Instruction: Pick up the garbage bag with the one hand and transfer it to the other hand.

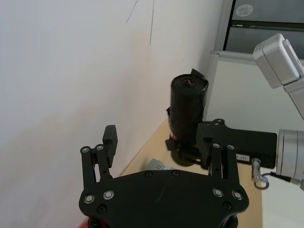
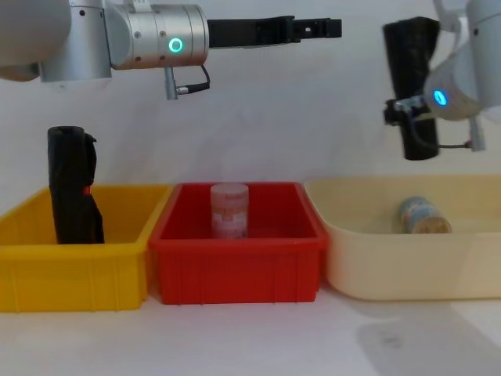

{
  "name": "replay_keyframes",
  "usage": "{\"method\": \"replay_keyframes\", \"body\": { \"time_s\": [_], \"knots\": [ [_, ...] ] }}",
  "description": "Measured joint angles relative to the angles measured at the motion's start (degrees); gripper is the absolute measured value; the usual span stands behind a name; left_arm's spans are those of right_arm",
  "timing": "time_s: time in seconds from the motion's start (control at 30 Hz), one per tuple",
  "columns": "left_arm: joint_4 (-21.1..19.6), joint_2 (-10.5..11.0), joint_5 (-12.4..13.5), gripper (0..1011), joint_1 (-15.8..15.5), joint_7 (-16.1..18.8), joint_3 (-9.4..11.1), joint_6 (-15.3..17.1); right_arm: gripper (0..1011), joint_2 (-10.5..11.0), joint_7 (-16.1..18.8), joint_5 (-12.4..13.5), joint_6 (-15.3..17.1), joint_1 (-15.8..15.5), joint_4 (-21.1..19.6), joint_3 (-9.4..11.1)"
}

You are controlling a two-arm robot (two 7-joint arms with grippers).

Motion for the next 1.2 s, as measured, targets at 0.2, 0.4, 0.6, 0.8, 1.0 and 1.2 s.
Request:
{"method": "replay_keyframes", "body": {
  "time_s": [0.2,0.4,0.6,0.8,1.0,1.2],
  "knots": [
    [-0.01,0.0,0.0,1001,0.0,0.0,0.0,0.0,593,0.73,-2.71,-1.13,1.87,-0.69,-0.75,1.55],
    [0.0,0.0,0.0,1002,0.0,0.0,0.0,0.0,782,1.15,-4.13,-1.78,2.94,-1.11,-1.17,2.42],
    [0.0,0.0,0.0,1002,0.0,0.0,0.0,0.0,933,1.48,-5.17,-2.27,3.77,-1.44,-1.44,3.04],
    [0.0,0.0,0.0,1002,0.0,0.0,0.0,0.0,1001,1.65,-5.8,-2.58,4.19,-1.65,-1.62,3.4],
    [0.0,0.0,0.0,1002,0.0,0.0,0.0,0.0,1001,1.79,-6.2,-2.75,4.48,-1.78,-1.74,3.65],
    [0.0,0.0,0.0,1002,0.0,0.0,0.0,0.0,1001,1.86,-6.41,-2.86,4.63,-1.84,-1.81,3.79]
  ]
}}
